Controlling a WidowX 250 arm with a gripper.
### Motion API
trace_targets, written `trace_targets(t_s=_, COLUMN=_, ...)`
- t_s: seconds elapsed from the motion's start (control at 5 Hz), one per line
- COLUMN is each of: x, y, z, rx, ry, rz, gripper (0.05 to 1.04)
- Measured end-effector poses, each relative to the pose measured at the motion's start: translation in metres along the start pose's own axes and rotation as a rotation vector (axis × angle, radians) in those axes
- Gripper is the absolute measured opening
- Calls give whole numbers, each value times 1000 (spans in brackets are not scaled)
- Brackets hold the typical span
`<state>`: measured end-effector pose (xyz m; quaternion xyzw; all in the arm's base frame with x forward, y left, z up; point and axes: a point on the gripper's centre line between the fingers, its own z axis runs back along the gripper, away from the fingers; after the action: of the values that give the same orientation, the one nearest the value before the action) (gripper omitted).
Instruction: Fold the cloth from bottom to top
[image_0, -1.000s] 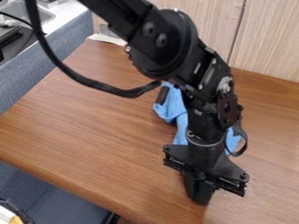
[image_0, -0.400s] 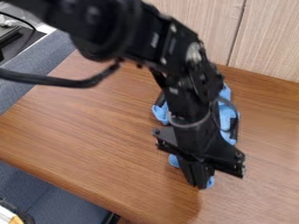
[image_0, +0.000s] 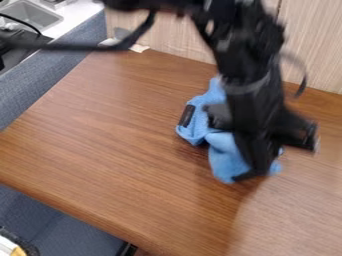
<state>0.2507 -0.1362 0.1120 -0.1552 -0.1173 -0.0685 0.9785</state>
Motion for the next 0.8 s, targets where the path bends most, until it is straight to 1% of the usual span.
trace_targets(t_s=0.2, x=32, y=2, z=3, rx=1, ry=-13, rz=32, gripper=55)
trace_targets(t_s=0.4, x=67, y=12, z=-4, rx=23, ry=6, rz=57, gripper=55)
trace_targets(t_s=0.6, x=102, y=28, z=-20, rx=12, ry=28, rz=94, gripper=55)
trace_targets(t_s=0.8, x=128, y=48, z=-40, rx=12, ry=51, rz=123, gripper=55)
